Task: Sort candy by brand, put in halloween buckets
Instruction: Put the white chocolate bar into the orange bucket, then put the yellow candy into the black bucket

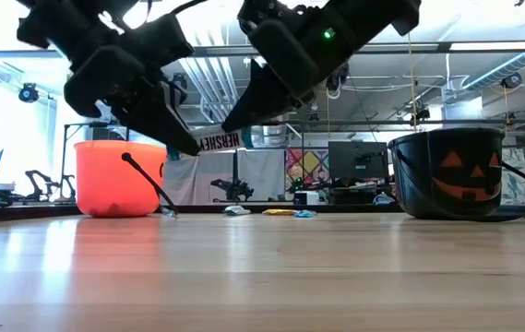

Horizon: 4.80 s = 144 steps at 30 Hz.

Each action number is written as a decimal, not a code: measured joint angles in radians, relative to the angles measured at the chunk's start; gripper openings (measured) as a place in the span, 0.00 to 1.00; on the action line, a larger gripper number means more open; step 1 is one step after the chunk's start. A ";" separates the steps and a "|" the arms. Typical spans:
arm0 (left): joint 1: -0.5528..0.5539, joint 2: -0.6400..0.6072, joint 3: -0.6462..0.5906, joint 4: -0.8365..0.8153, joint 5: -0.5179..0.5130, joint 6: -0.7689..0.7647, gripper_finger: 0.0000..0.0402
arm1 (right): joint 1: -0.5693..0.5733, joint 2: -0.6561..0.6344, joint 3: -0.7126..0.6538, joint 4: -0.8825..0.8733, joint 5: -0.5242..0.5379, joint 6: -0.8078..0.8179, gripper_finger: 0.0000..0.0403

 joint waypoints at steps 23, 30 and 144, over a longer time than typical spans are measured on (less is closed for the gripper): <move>0.332 -0.283 0.462 -1.193 -0.392 -0.140 0.02 | -0.101 -0.135 -0.005 -0.112 0.106 0.018 0.63; 0.720 -0.367 0.403 -1.082 -0.183 -0.110 0.02 | -0.119 -0.121 -0.041 0.029 0.105 -0.009 0.63; 0.592 -0.720 -0.022 -0.334 -0.121 0.125 0.34 | -0.780 0.424 0.548 -0.595 -0.265 -0.056 0.36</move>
